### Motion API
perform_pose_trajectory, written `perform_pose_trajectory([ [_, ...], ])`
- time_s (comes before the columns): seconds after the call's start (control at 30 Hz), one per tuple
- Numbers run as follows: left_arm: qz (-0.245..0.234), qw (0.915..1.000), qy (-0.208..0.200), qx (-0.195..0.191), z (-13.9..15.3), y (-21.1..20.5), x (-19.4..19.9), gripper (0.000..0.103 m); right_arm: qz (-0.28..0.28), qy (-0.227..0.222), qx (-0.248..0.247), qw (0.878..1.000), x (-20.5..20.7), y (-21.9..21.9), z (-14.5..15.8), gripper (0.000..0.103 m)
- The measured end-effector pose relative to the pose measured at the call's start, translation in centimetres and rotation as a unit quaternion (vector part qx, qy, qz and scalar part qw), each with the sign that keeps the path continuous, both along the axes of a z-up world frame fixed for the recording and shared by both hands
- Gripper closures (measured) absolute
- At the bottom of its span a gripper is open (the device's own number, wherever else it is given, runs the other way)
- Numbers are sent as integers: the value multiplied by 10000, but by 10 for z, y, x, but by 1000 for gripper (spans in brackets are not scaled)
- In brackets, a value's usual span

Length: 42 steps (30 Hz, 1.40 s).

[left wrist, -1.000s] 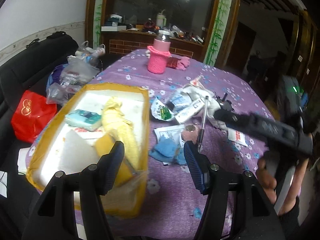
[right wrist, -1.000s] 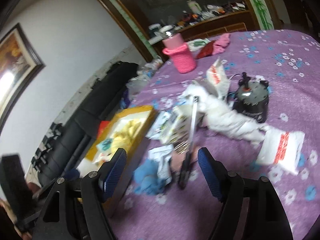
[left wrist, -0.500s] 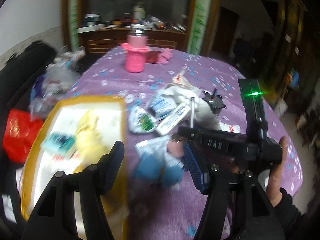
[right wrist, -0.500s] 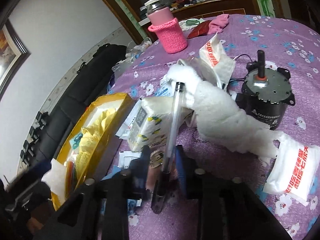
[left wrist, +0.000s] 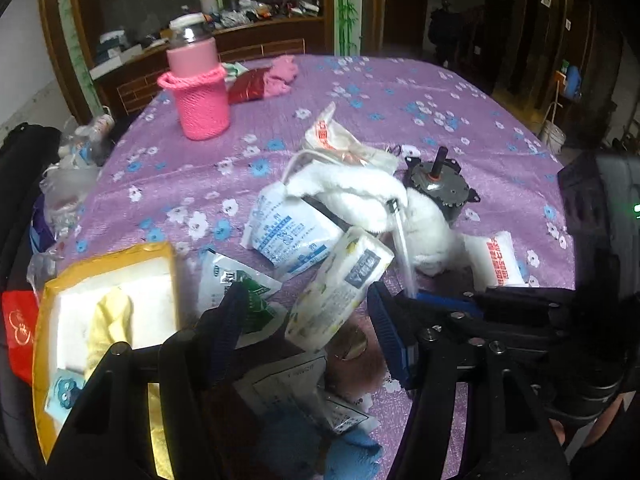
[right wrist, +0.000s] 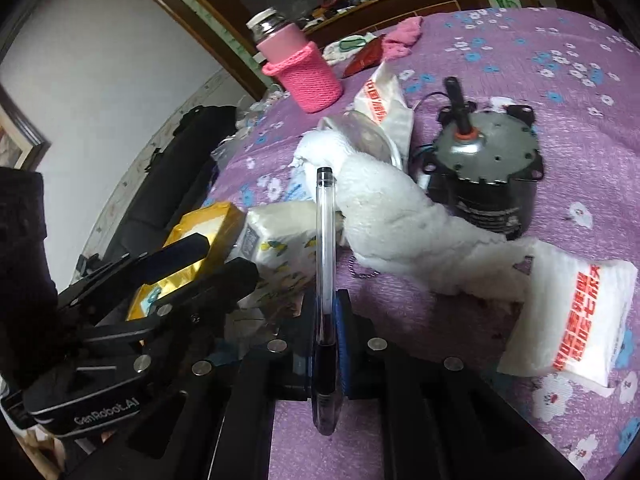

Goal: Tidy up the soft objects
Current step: 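Grasp the clear pen with the right tool while the left tool grasps the white carton, then carry the pen and carton into the box and open both tools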

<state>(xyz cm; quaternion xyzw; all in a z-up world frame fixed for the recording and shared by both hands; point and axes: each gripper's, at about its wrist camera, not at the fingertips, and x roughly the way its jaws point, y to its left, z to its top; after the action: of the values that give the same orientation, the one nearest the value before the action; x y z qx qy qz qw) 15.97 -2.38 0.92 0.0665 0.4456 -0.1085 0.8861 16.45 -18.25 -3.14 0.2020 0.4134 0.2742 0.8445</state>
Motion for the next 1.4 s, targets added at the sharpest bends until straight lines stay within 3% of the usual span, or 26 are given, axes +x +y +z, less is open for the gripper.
perform_pose_trajectory([
  [0.13, -170, 9992, 258, -252, -3, 1, 5, 43, -120, -90, -109, 9998, -5, -3, 2, 95],
  [0.37, 105, 9984, 373, -405, 1, -6, 21, 45, -117, -53, -162, 9998, -8, -1, 3, 95],
  [0.43, 141, 9989, 400, -195, -3, -14, 23, 52, -101, -111, -260, 9995, -10, 2, 4, 95],
  [0.47, 49, 9991, 423, -68, -7, -21, 23, 67, -97, -133, -289, 9994, -11, 3, 5, 95],
  [0.5, 10, 9989, 472, -45, -9, -23, 23, 71, -98, -138, -296, 9994, -11, 4, 6, 95],
  [0.63, 220, 9986, 433, -204, -2, -15, 18, 79, -70, -123, -236, 9996, -8, 2, 5, 95],
  [0.7, 432, 9969, 426, -503, 6, -3, 11, 82, -54, -169, -215, 9996, -8, 2, 6, 95],
  [0.9, 1085, 9848, -10, -1354, 49, 44, -35, 84, 35, -660, 109, 9978, -21, -4, 20, 95],
  [1.1, 1626, 9578, -423, -2334, 91, 108, -109, 84, 214, -1084, 147, 9938, -33, -2, 27, 94],
  [1.23, 2013, 9474, -404, -2457, 90, 139, -144, 84, 391, -1244, 187, 9913, -39, 1, 27, 94],
  [1.4, 2604, 9387, -399, -2221, 71, 179, -166, 84, 827, -1356, 143, 9872, -50, 23, 37, 94],
])
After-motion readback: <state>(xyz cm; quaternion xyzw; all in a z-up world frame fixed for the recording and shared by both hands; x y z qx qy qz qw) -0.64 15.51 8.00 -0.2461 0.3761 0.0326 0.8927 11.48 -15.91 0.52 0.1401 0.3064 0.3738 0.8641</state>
